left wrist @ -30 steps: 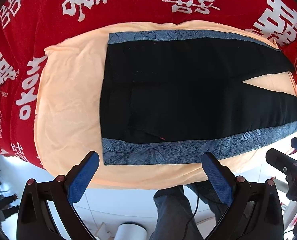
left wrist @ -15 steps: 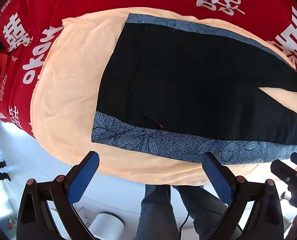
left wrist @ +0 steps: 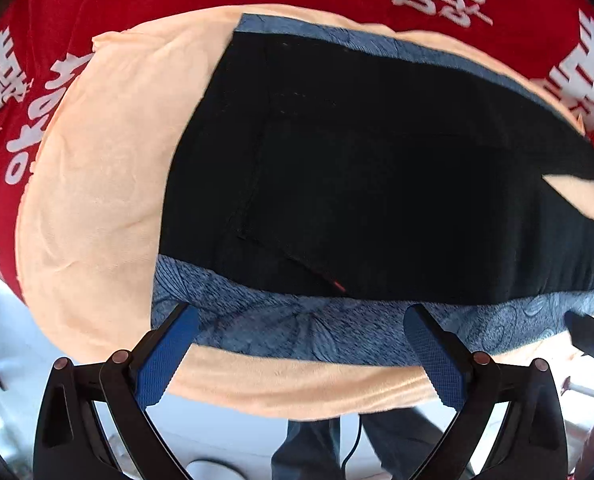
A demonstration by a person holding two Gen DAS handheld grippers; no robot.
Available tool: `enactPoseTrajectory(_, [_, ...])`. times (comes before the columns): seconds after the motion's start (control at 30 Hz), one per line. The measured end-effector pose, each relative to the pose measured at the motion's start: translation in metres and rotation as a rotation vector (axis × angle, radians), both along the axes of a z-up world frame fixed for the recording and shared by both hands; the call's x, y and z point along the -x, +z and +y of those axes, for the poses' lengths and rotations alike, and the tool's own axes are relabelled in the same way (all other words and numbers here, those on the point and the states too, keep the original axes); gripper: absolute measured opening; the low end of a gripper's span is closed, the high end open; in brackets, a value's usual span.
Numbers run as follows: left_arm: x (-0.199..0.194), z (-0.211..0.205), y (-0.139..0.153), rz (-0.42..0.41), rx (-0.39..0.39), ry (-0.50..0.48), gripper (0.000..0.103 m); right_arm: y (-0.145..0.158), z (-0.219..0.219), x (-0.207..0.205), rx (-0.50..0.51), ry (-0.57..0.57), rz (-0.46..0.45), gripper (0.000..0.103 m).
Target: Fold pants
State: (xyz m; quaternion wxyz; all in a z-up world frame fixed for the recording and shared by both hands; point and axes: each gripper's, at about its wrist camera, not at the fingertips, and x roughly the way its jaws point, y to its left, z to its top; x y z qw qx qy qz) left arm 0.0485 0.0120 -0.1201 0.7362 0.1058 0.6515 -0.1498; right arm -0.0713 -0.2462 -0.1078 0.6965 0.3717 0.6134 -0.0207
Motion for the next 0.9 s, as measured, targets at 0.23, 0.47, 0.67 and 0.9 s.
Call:
enactPoseTrajectory(0.23, [-0.010,0.043,-0.013,0.030,0.114,0.035,0.099,-0.044,0.035,0.008,-0.276,-0.021,-0.029,0.042])
enactPoseTrajectory(0.47, [0.009,0.059,-0.026,0.133,0.202,0.026,0.096,-0.099,0.048,0.026,-0.362,-0.130,0.008,0.041])
enactPoseTrajectory(0.67, [0.016,0.053,-0.041,0.212,0.274,0.060,0.096,-0.095,0.039,0.013,-0.402,-0.202,-0.075,0.041])
enactPoseTrajectory(0.9, [0.004,0.047,-0.050,0.278,0.435,0.228,0.096,-0.052,0.039,0.000,-0.433,-0.140,-0.196,0.041])
